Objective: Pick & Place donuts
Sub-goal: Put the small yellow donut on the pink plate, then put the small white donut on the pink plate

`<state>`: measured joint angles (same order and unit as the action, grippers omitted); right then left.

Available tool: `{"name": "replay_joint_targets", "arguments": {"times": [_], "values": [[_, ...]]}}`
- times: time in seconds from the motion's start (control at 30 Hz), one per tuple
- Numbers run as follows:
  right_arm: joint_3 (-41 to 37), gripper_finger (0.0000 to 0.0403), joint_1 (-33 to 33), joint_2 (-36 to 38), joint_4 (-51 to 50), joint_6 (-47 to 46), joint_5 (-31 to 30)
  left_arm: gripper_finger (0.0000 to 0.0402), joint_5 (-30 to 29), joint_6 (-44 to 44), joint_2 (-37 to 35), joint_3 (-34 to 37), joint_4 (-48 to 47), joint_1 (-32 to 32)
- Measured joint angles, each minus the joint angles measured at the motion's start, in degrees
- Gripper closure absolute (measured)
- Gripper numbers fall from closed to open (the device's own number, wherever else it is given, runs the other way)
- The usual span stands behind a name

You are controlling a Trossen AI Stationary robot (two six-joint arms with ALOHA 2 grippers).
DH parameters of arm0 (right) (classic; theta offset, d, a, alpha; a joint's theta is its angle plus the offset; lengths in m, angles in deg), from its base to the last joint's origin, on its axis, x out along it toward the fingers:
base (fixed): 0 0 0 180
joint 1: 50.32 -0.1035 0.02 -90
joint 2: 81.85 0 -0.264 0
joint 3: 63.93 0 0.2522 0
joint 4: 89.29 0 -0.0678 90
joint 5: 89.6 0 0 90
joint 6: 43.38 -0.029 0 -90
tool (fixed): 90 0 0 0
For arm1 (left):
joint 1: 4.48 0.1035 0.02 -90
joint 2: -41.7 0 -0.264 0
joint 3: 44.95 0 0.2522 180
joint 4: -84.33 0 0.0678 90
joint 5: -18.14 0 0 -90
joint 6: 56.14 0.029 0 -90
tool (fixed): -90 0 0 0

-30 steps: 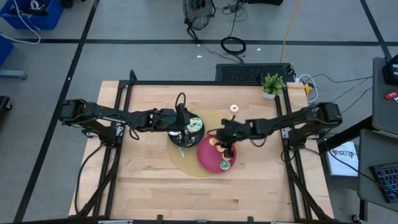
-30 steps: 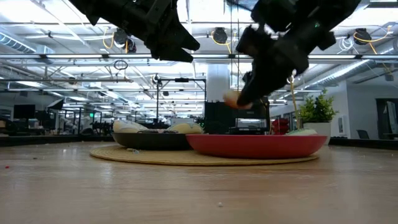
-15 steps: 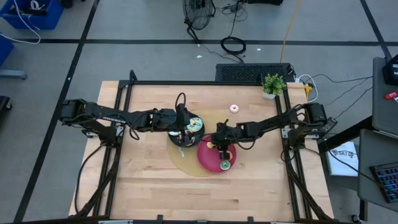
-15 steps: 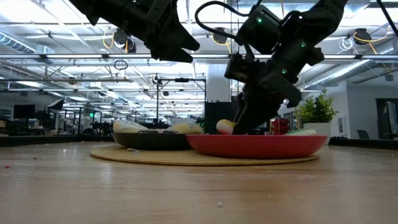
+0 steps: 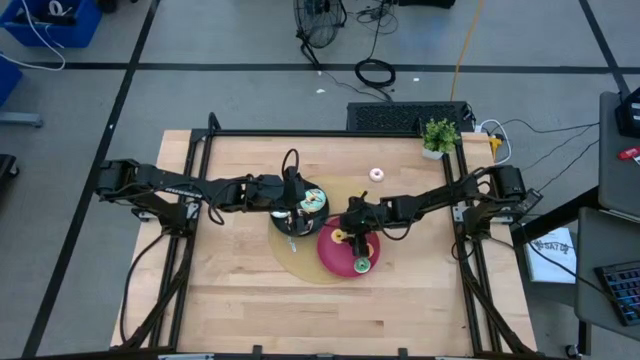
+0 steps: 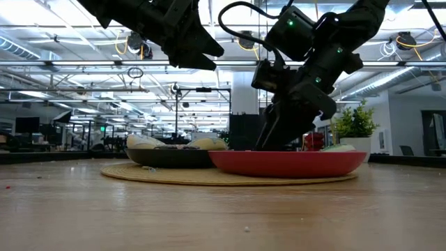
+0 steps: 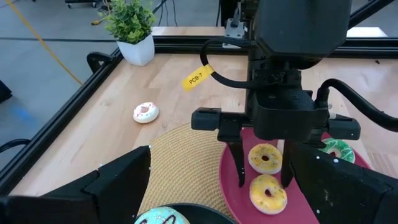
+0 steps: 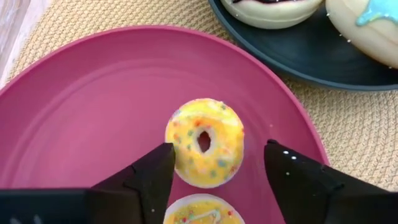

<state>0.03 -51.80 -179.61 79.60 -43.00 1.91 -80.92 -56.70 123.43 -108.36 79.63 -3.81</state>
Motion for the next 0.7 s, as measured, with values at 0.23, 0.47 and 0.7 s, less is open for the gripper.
{"name": "replay_joint_targets", "arguments": {"times": [0.23,0.47,0.7], "values": [[0.0,0.0162,0.1,0.3,-0.4,-0.7,0.0,0.0021,0.0,0.0,0.0,0.0,0.0,0.0],[0.0,0.0169,1.5,6.6,-3.4,-0.6,-0.2,0.0021,0.0,0.0,0.0,0.0,-0.4,0.0],[0.0,0.0170,4.4,16.5,-11.8,4.9,-1.7,0.0021,0.0,0.0,0.0,0.0,-0.5,0.0]]}}
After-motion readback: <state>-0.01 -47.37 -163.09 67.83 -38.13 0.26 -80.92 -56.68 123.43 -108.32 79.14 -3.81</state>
